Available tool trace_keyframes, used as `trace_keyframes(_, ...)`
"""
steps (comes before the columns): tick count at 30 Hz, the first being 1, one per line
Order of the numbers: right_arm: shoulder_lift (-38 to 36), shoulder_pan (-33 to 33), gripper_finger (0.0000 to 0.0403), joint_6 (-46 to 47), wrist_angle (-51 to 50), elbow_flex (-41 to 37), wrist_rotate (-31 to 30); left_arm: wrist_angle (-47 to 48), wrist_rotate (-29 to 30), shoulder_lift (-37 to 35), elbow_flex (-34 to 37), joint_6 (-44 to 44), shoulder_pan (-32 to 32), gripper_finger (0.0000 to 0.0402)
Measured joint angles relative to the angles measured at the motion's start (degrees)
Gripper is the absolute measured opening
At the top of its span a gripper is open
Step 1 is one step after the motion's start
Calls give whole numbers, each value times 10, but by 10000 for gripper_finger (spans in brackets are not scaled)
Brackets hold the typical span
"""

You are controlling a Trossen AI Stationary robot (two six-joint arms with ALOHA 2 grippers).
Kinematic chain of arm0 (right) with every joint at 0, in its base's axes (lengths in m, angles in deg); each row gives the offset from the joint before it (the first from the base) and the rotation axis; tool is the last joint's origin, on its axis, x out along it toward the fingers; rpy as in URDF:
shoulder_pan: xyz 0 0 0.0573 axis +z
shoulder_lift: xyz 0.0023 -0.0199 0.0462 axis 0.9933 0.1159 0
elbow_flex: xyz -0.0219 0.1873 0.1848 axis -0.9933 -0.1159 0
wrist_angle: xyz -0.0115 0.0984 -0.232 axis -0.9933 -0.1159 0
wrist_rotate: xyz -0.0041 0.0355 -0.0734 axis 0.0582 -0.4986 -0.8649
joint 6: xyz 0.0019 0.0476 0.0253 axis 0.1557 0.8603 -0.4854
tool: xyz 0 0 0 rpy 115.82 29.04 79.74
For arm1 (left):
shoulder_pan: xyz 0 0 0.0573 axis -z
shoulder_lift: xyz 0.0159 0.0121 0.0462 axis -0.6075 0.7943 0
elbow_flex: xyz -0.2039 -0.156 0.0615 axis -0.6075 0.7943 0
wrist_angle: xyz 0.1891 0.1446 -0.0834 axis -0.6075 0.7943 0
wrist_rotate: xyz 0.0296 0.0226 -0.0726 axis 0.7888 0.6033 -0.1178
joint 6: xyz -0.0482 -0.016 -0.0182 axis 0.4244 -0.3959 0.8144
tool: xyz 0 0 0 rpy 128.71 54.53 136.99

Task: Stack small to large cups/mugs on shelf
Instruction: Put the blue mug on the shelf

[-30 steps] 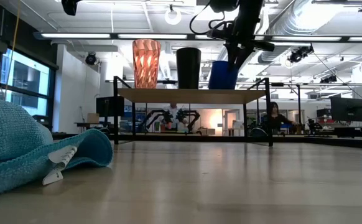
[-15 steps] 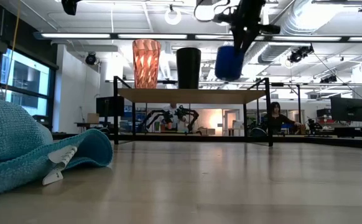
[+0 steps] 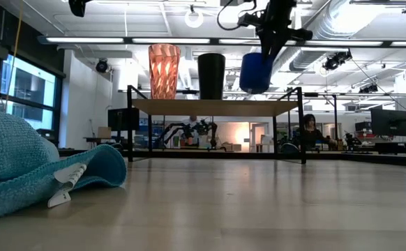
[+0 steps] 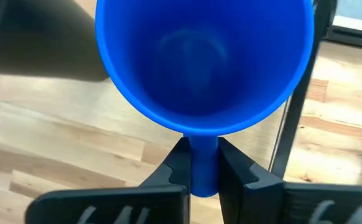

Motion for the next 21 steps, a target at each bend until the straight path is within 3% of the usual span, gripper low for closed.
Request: trace_keyframes(21, 16, -16, 16, -6, -21, 0, 22, 1, -3, 0, 0, 25, 0, 138)
